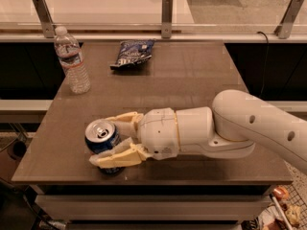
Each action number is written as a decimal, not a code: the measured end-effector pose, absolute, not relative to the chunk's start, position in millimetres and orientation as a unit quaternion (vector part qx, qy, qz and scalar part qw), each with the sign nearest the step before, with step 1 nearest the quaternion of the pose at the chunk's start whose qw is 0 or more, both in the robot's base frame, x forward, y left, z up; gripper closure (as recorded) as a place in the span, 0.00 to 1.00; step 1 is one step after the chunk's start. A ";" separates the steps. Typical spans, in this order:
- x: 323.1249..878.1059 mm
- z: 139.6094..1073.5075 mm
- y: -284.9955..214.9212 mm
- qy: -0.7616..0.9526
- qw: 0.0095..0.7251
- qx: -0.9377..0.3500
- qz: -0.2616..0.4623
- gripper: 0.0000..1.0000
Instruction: Move pepsi can near blue chip bag
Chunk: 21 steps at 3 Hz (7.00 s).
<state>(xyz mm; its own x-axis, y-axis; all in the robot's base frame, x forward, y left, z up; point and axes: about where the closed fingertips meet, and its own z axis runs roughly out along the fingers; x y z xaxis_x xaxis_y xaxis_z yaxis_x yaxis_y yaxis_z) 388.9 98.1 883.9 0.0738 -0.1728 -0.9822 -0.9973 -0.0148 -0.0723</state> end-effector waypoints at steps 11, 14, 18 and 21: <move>587.3 984.3 -127.5 0.658 0.651 -0.331 0.182 1.00; 638.0 996.4 -114.8 0.670 0.643 -0.333 0.165 1.00; 761.0 947.3 -95.7 0.699 0.622 -0.289 0.201 1.00; 802.3 889.5 -84.4 0.715 0.615 -0.253 0.217 1.00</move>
Offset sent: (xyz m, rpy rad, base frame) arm -0.0011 0.0016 0.0007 -0.0013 -0.0021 0.0033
